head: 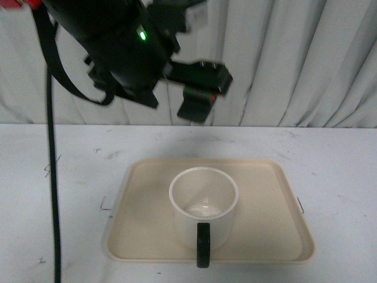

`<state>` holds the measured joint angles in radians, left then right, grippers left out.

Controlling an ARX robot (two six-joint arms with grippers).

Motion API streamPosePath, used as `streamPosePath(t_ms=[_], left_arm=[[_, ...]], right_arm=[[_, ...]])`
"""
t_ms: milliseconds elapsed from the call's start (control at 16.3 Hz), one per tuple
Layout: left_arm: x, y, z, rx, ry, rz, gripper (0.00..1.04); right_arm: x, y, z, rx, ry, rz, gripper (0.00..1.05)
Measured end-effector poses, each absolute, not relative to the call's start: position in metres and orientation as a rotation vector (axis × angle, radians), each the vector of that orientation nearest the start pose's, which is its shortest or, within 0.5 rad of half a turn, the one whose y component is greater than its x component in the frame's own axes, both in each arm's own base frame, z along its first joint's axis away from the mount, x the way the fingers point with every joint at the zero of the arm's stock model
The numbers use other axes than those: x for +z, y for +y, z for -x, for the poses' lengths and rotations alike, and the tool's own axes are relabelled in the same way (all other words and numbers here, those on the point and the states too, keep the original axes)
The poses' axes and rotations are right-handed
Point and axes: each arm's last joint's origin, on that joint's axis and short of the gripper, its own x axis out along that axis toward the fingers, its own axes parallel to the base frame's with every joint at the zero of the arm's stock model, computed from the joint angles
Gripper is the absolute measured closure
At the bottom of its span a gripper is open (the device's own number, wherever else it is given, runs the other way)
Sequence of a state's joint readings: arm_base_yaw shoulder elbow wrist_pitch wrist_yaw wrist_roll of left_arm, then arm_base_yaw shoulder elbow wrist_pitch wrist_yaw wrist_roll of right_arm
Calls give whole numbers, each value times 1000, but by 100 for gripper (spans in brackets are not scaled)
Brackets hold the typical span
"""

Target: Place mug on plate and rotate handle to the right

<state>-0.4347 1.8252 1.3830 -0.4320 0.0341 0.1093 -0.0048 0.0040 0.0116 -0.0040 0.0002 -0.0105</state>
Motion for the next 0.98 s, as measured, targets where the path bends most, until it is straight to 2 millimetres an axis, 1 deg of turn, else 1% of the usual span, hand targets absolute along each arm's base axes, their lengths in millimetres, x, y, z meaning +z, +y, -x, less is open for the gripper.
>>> streamPosePath(t_ms=[61,122,184,245,306,367,429,490,551,612,796,918,980], left_arm=[[240,-166,-359,-481,823,-270,5],[226,-169,-363,-340,569,-244,13],[203,-157,-351,-183,434,-209,24],[181,-132,-326,-70,326,-161,36],[183,-107,-310,-19,203,-99,47],[198,-85,-295,25,59,-35,58],[211,-69,-276,36,-57,11,71],[206,-63,-261,12,-62,11,82],[189,-55,-246,-7,2,-6,94],[177,-48,-236,-7,44,-14,103],[182,-28,-207,13,-11,-1,103],[172,-21,-190,-4,29,-7,103],[172,-18,-184,-1,24,-6,103]], right_arm=[[167,0,-97,-5,-4,10,6],[167,0,-97,-5,-4,11,6],[167,0,-97,-5,-3,10,6],[167,-1,-97,-6,-3,10,6],[167,-1,-97,-6,-4,10,6],[167,-1,-97,-5,-4,10,6],[167,0,-97,-5,-3,10,6],[167,0,-97,-5,-4,11,6],[167,0,-97,-5,-4,11,6],[167,-1,-97,-5,-3,10,6],[167,0,-97,-5,-4,11,6],[167,0,-97,-5,-3,10,6],[167,0,-97,-5,-4,11,6]])
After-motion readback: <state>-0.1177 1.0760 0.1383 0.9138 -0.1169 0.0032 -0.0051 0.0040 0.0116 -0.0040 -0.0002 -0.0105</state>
